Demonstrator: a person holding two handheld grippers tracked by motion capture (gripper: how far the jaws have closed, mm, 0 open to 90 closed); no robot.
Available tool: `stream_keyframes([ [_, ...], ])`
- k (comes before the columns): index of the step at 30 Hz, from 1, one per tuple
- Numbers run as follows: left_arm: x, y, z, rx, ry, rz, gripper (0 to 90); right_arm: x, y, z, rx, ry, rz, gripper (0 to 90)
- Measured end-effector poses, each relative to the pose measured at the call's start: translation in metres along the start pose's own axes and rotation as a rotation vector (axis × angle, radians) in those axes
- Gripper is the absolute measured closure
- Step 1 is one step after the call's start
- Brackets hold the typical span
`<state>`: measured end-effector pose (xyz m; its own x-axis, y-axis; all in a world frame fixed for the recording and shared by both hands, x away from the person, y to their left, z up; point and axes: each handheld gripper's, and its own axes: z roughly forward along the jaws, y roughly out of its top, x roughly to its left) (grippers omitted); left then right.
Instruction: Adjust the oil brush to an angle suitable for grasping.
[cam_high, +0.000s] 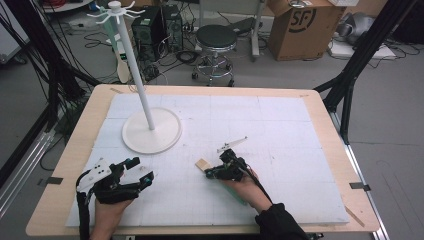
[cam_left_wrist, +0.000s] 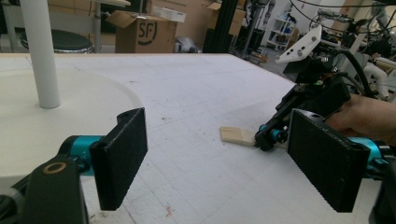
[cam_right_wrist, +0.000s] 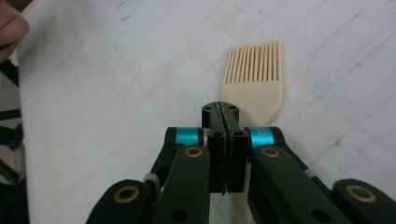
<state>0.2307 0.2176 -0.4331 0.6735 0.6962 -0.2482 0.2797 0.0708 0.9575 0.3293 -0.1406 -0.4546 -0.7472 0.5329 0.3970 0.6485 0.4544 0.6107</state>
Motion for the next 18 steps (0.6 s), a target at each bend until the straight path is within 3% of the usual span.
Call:
stream_keyframes([
  [5, -0.001, 0.000, 0.001, -0.002, -0.002, 0.000, 21.1, -0.005, 0.001, -0.001, -0.037, -0.051, 0.000, 90.0],
  [14, -0.001, 0.000, 0.001, -0.001, -0.002, 0.003, 21.0, -0.013, 0.003, 0.001, -0.066, -0.035, 0.048, 90.0],
  [18, -0.001, 0.000, 0.001, 0.003, -0.002, 0.004, 21.0, -0.015, 0.008, 0.002, -0.059, -0.050, 0.052, 90.0],
])
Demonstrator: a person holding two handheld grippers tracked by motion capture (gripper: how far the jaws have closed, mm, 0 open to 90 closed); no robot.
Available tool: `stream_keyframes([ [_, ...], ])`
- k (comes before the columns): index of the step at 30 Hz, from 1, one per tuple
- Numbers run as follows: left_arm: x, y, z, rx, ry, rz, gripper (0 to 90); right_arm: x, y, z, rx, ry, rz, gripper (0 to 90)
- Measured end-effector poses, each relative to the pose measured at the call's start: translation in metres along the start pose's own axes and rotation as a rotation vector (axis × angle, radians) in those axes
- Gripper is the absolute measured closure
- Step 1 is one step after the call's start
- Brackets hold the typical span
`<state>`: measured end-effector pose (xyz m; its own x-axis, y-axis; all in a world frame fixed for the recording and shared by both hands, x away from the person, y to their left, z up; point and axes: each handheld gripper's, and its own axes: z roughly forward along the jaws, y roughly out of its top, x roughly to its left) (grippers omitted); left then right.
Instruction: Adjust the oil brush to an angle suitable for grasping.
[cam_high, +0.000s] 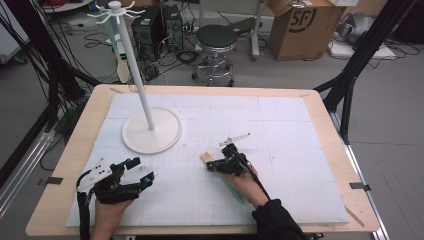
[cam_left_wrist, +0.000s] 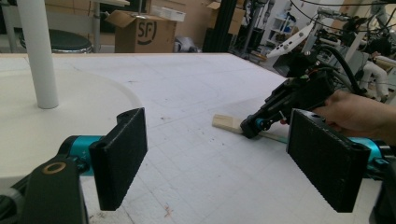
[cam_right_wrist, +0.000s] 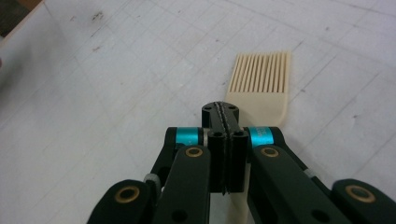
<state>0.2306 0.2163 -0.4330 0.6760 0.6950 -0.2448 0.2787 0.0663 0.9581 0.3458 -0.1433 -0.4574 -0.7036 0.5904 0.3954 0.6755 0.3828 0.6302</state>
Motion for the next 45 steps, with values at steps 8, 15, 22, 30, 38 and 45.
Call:
stream_keyframes([
  [8, 0.001, 0.000, -0.001, -0.001, 0.002, -0.004, 21.0, -0.001, 0.006, 0.001, -0.009, -0.013, 0.003, 90.0],
  [15, 0.000, 0.000, 0.000, -0.002, -0.004, -0.005, 21.0, 0.000, 0.004, -0.019, -0.059, -0.045, 0.004, 90.0],
  [22, 0.001, 0.000, -0.002, -0.008, 0.000, -0.004, 21.1, -0.015, 0.003, -0.012, -0.031, -0.111, 0.057, 90.0],
  [30, 0.000, 0.001, -0.001, -0.012, -0.004, -0.003, 21.1, -0.014, 0.006, -0.006, -0.035, -0.086, 0.065, 90.0],
  [38, 0.001, 0.001, -0.001, -0.009, 0.000, -0.004, 21.1, 0.006, 0.016, 0.014, -0.004, -0.057, 0.009, 90.0],
  [45, 0.001, 0.001, -0.002, -0.011, 0.001, -0.003, 21.1, 0.024, 0.023, 0.030, 0.026, -0.025, -0.040, 90.0],
])
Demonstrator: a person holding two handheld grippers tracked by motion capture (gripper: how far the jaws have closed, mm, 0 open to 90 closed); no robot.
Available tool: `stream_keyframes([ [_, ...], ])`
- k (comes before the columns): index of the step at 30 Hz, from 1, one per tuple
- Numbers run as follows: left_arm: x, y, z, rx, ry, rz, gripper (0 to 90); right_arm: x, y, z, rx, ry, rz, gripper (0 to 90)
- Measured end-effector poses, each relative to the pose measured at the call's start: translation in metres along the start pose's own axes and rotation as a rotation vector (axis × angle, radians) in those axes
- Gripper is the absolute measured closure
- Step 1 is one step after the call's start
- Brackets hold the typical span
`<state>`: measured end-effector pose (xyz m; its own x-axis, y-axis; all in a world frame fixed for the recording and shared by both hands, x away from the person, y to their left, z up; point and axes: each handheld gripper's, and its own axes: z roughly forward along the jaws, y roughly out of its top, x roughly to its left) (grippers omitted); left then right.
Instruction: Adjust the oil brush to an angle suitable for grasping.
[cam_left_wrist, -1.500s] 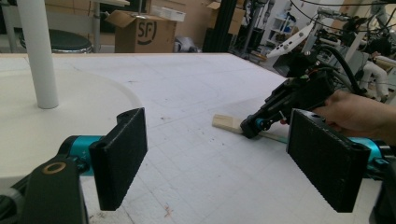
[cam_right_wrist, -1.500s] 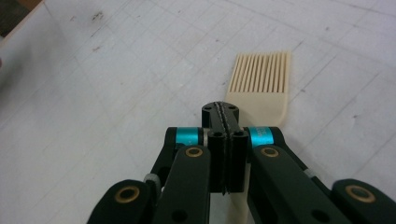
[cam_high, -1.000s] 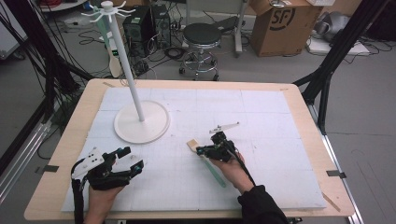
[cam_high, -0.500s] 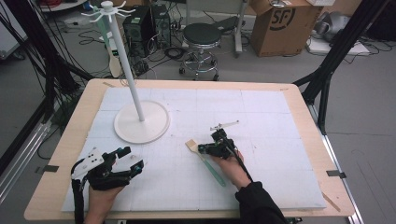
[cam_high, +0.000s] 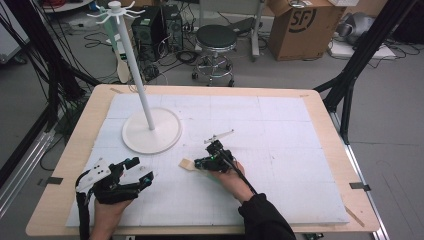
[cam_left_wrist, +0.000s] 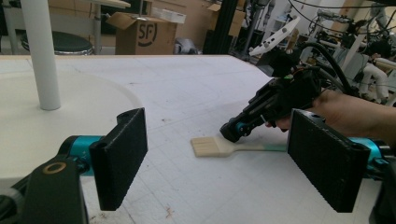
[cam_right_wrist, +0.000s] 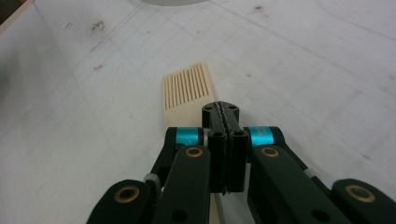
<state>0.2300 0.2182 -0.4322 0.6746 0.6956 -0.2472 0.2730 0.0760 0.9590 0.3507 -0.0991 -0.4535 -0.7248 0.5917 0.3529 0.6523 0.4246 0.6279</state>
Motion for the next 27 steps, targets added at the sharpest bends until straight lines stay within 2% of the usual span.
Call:
stream_keyframes([
  [14, 0.001, 0.000, 0.000, 0.005, 0.002, 0.002, 21.1, 0.039, 0.012, 0.029, 0.047, 0.065, -0.072, 90.0],
  [20, 0.003, 0.001, -0.003, -0.015, -0.007, -0.010, 21.1, 0.057, 0.019, 0.044, 0.065, 0.085, -0.109, 90.0],
  [27, 0.005, 0.001, -0.003, -0.013, -0.001, -0.011, 21.0, 0.069, 0.023, 0.054, 0.074, 0.106, -0.129, 90.0],
])
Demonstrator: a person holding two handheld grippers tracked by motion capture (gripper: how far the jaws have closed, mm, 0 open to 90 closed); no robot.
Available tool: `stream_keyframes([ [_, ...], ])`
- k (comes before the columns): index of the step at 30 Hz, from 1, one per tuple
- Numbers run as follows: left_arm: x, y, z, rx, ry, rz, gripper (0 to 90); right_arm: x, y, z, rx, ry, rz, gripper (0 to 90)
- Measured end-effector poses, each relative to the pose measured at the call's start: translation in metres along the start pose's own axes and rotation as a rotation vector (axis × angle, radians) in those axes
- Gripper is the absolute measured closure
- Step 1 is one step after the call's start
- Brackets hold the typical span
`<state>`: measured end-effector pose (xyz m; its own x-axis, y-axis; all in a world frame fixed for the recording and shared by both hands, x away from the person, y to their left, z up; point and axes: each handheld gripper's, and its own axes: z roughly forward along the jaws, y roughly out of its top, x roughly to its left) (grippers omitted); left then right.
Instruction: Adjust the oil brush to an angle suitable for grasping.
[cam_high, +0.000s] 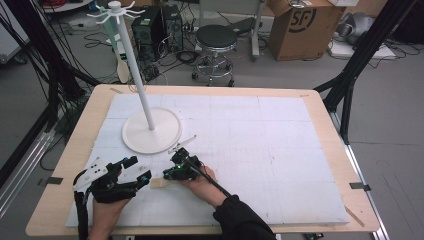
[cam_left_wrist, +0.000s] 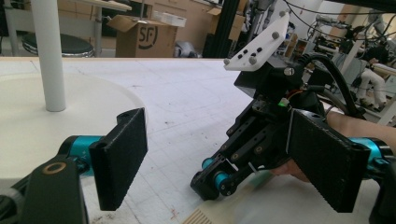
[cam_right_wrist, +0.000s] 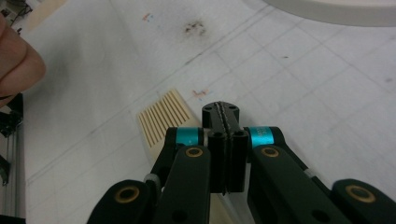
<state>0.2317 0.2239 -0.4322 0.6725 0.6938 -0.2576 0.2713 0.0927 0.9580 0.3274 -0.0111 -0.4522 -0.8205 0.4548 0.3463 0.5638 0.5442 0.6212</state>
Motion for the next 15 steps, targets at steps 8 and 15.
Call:
stream_keyframes([
  [8, 0.001, 0.000, 0.001, 0.004, -0.001, -0.001, 21.0, 0.005, -0.002, -0.010, -0.006, 0.009, -0.016, 90.0],
  [15, 0.000, 0.000, 0.002, 0.010, -0.007, -0.001, 21.0, 0.002, -0.028, -0.046, -0.034, 0.035, -0.002, 90.0],
])
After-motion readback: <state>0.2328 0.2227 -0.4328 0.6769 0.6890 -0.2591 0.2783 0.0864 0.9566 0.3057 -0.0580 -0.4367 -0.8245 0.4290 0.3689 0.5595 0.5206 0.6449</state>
